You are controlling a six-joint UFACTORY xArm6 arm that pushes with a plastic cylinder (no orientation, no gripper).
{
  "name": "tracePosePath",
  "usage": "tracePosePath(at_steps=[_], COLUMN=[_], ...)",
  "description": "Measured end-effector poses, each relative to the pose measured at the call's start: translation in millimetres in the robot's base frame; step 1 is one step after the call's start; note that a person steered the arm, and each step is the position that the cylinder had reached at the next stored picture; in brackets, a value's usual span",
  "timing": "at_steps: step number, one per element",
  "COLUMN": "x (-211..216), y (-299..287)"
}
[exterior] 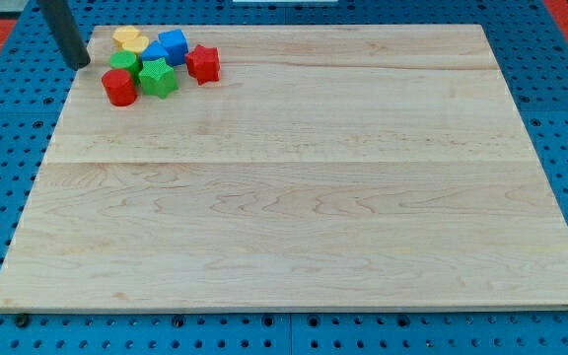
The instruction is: Slide the blue cube and yellow hexagon from the group of blocks
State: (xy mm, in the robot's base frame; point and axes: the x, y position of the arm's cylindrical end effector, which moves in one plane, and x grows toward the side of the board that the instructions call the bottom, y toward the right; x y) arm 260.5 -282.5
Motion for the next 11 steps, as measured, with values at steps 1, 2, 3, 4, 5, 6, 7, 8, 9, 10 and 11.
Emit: tracePosePath(at_steps=[1,2,3,4,5,6,7,8,9,10,11], x=[-22.1,-31.8,-21.0,-12.6,-11.7,-23.0,-59.3,-67.9,-36.7,-6.2,12.7], y=[15.7,38.6,80.0,116.8,104.7,57.0,37.0,79.8,150.9,189.7,232.6])
